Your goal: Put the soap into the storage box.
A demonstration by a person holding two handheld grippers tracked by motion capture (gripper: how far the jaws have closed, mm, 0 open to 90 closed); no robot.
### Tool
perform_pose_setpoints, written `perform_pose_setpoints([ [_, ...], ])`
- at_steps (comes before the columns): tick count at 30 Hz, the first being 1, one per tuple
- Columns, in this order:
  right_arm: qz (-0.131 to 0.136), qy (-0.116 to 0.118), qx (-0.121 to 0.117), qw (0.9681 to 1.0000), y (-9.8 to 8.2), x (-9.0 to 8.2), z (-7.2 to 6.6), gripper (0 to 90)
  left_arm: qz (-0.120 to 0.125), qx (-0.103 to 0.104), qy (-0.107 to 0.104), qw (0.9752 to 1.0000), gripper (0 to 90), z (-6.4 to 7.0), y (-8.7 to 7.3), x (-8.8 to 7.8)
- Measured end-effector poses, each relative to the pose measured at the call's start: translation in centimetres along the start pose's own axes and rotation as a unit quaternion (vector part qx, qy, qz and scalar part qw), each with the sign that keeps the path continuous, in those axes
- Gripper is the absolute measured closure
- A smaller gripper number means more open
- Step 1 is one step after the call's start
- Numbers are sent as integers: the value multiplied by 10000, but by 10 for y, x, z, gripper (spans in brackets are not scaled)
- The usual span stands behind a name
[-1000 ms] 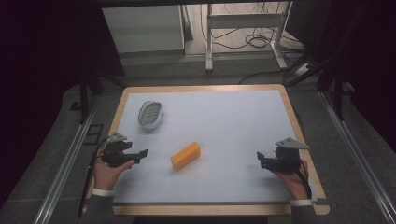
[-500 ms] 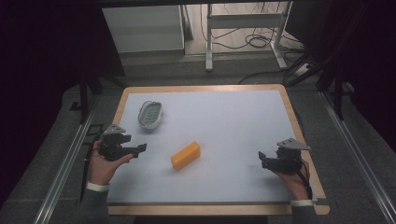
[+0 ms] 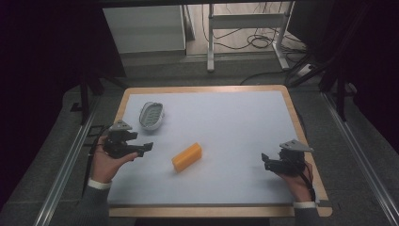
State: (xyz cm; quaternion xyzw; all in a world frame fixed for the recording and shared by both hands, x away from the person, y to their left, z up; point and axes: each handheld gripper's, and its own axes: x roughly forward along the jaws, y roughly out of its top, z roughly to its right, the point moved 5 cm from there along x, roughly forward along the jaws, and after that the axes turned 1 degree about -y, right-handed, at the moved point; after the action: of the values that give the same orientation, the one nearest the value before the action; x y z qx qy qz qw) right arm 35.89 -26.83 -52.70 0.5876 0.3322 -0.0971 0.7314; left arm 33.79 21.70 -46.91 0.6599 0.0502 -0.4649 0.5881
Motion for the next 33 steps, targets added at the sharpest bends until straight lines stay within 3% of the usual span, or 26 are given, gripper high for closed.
perform_pose_setpoints([
  [4, -27, 14, 19, 10000, -1, 1, 0, 94, -54, 59, -72, 9999, 216, 3, 3, 1],
  [9, -29, -5, 22, 10000, -1, 1, 1, 94, 2, 69, 113, 9999, 213, 7, 12, 3],
  [23, -3, -88, -26, 10000, -1, -1, 1, 94, -465, 442, -95, 9979, 195, 27, 21, 21],
  [33, -65, -76, -51, 9999, -2, 1, 0, 94, -574, 689, -171, 9958, 197, 39, 31, 32],
])
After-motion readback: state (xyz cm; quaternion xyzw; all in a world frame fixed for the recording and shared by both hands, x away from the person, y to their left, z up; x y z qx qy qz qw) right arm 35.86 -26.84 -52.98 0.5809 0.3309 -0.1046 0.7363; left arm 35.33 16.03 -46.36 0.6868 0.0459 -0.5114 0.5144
